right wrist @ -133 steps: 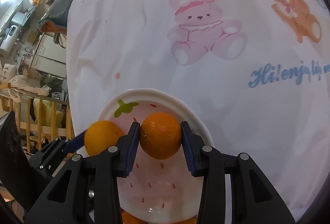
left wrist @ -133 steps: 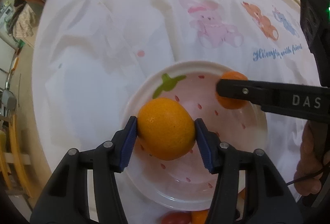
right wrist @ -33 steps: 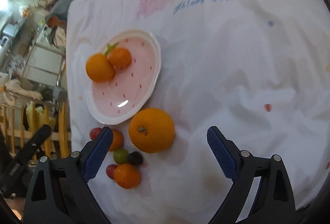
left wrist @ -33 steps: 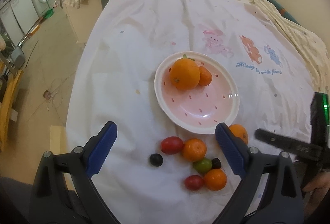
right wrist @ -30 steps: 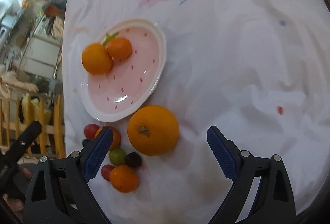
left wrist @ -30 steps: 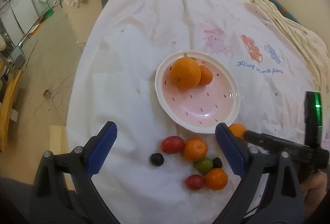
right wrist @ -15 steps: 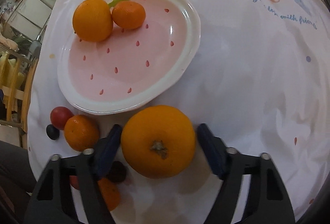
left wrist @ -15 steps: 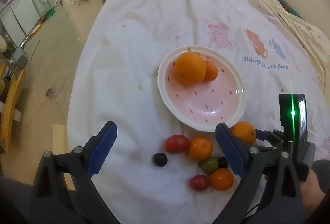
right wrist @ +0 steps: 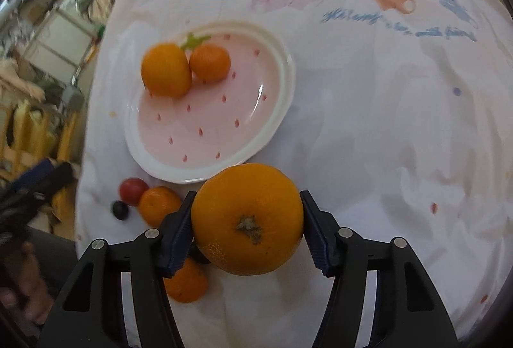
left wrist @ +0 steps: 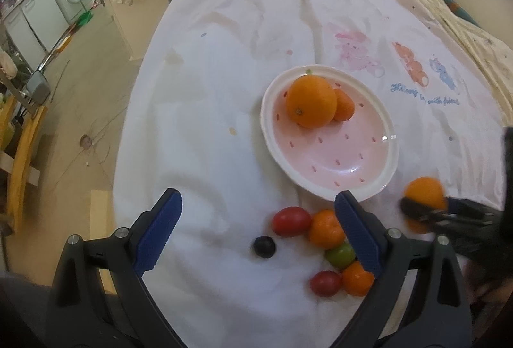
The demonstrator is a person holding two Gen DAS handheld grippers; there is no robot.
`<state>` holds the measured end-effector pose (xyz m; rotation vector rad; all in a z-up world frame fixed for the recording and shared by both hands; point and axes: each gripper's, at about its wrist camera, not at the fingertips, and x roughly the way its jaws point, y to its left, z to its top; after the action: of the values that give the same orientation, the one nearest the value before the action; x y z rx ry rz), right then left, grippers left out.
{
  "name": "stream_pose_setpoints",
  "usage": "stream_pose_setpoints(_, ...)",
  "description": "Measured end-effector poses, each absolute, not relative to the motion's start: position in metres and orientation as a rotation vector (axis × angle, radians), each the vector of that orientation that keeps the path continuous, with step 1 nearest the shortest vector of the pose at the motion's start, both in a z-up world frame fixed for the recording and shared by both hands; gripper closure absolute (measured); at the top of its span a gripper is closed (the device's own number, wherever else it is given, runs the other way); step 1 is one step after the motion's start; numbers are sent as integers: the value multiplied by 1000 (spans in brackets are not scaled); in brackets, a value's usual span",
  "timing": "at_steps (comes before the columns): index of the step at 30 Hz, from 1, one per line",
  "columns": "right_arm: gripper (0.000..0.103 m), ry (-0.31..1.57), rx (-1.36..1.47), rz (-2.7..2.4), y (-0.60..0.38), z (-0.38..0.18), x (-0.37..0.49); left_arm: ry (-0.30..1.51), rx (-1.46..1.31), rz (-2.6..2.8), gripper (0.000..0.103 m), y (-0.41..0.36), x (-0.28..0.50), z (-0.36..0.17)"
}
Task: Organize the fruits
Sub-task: 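Grasp the large orange with the right tool while the left tool grasps the dark grape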
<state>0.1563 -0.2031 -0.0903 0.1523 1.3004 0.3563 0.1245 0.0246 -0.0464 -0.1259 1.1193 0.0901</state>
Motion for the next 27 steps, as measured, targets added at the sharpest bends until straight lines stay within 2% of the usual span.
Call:
stream_pose_setpoints(8, 39, 1237, 250, 336, -221, -59, 148, 1180, -137, 109, 8, 34, 123, -59)
stream_pose_setpoints(16, 39, 1240, 295, 319, -241, -59, 151, 1284, -109, 126, 9, 34, 124, -86)
stream_pose_setpoints(18, 39, 1244, 298, 311, -243, -60, 152, 1313, -83, 96, 17, 25, 123, -94)
stream_pose_setpoints(22, 39, 1246, 318, 314, -245, -60, 155, 1358, 20, 52, 27, 7, 121, -106)
stream_pose_setpoints(24, 39, 1239, 317, 319, -244, -58, 156, 1392, 29, 48, 40, 6, 120, -114)
stream_pose_setpoints(27, 39, 1233, 313, 329, -242, -56, 155, 1404, 29, 56, 52, 7, 122, -120)
